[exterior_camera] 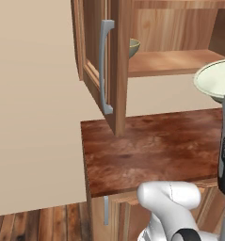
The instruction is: Open the cabinet. Pick the bowls from the counter and place them in the cabinet. Then close the cabinet.
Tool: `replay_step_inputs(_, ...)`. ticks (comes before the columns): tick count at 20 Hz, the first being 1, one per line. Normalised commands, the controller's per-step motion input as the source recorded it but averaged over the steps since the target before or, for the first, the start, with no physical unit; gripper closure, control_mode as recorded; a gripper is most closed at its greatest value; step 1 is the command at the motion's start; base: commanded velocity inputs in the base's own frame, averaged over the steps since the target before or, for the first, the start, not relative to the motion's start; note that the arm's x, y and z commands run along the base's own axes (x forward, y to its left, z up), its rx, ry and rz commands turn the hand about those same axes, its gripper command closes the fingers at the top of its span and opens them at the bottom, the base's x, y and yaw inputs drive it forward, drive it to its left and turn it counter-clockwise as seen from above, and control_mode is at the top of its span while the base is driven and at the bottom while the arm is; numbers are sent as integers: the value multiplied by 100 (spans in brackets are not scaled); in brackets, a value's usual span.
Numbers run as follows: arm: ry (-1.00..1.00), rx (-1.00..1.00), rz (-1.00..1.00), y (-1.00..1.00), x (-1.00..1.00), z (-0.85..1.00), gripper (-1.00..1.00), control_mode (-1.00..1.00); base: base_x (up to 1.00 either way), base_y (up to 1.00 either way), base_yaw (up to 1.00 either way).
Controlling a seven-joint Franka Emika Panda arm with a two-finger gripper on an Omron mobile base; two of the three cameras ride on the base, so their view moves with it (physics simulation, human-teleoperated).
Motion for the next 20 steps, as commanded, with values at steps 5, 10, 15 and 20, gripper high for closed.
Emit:
replay_step_inputs(5, -10, 3, 0, 3, -4, 39, 100, -100, 0, 0, 0)
replay_step_inputs(10, -1, 5, 0, 0, 4, 21, 100, -100, 0, 0, 0)
replay_step_inputs(15, -2, 8, 0, 0, 29, 3, 100, -100, 0, 0, 0)
replay_step_inputs(20, -9, 11, 0, 0, 45, 0, 100, -100, 0, 0, 0)
